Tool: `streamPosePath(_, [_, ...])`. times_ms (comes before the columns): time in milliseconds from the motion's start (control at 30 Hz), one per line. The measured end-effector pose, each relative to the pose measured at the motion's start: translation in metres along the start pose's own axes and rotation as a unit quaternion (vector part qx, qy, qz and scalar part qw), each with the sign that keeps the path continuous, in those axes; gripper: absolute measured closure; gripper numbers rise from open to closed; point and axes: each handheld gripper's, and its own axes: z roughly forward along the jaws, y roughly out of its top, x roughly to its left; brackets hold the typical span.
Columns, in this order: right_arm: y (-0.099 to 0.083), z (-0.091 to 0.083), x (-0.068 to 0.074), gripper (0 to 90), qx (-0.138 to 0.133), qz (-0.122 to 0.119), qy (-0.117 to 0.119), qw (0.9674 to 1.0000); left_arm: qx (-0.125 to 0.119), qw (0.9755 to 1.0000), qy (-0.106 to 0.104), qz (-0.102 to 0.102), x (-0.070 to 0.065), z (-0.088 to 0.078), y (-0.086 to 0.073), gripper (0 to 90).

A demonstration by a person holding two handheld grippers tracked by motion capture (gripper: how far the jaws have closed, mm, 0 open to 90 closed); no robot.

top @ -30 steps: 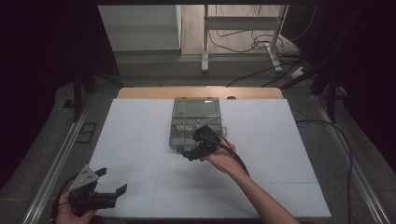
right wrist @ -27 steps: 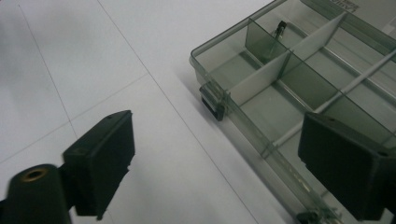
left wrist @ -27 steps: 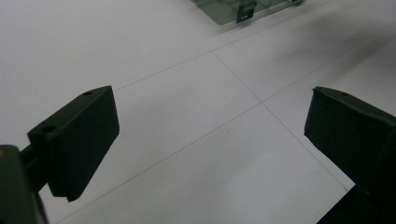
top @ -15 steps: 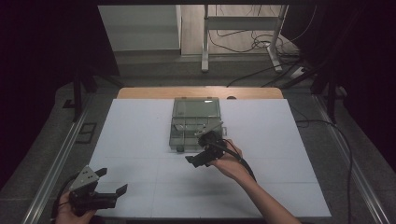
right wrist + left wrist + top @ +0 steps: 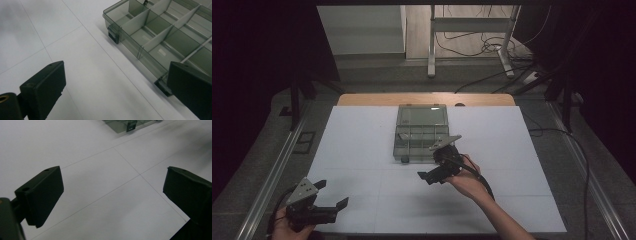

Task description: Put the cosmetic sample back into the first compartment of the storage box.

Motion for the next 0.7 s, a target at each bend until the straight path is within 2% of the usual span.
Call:
streamPosePath(167, [-0.007,-0.005,0.0,1.7,-0.001,0.004,-0.001,1.0,0.0,1.0,-0.005,0.002,0.0,0.0,0.0,4.8])
streamPosePath(433, [-0.016,-0.014,0.0,1.4,-0.005,0.009,-0.003,0.9999,-0.007,0.9998,-0.015,-0.008,0.003,-0.001,-0.001,7.2])
streamPosePath(700, [-0.028,-0.023,-0.003,1.0,0.003,0.021,0.0,0.9998,-0.009,0.9999,-0.015,-0.001,0.002,-0.002,-0.001,6.5])
